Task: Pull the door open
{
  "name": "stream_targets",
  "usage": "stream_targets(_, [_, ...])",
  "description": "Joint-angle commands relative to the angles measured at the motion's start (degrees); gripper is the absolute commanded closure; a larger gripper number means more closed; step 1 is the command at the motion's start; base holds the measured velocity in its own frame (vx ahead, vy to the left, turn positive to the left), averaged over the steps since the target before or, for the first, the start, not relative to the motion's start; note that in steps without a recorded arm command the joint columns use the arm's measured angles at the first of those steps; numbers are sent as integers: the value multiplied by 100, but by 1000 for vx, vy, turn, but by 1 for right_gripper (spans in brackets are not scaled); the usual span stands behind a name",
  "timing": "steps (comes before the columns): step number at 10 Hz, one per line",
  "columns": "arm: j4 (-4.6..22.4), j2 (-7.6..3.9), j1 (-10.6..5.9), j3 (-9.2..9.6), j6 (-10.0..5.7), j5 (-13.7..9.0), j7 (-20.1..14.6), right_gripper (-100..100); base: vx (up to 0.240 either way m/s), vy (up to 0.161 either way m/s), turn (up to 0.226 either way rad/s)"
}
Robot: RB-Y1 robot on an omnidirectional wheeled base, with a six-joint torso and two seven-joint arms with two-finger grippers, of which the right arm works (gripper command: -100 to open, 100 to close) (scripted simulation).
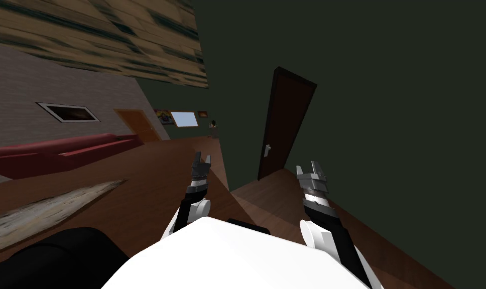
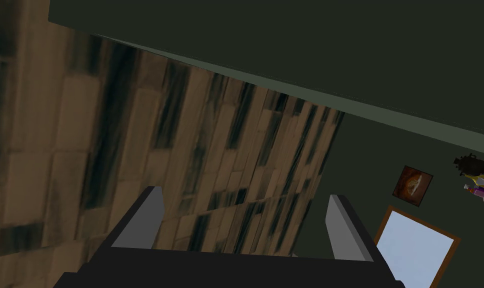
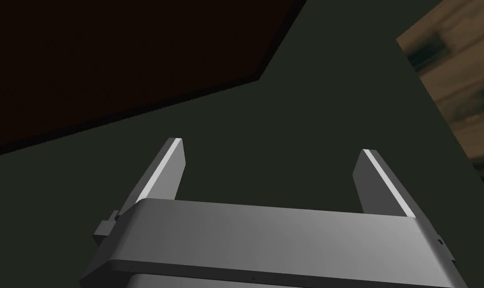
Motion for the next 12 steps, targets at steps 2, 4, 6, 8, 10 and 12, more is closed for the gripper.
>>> stream_targets(2, [189, -87, -93, 47, 33, -143, -318, -100, 65, -76, 113])
stream_targets(4, [367, -157, -167, 89, 41, -265, -581, -100, 67, -98, 111])
stream_targets(6, [553, -229, -244, 133, 50, -391, -853, -100, 96, -92, 122])
stream_targets(8, [751, -303, -327, 181, 59, -527, -1145, -100, 92, -117, 156])
stream_targets(10, [955, -378, -412, 230, 68, -666, -1446, -100, 68, -95, 123])
stream_targets(12, [1168, -453, -501, 280, 78, -812, -1759, -100, 76, -122, 160])
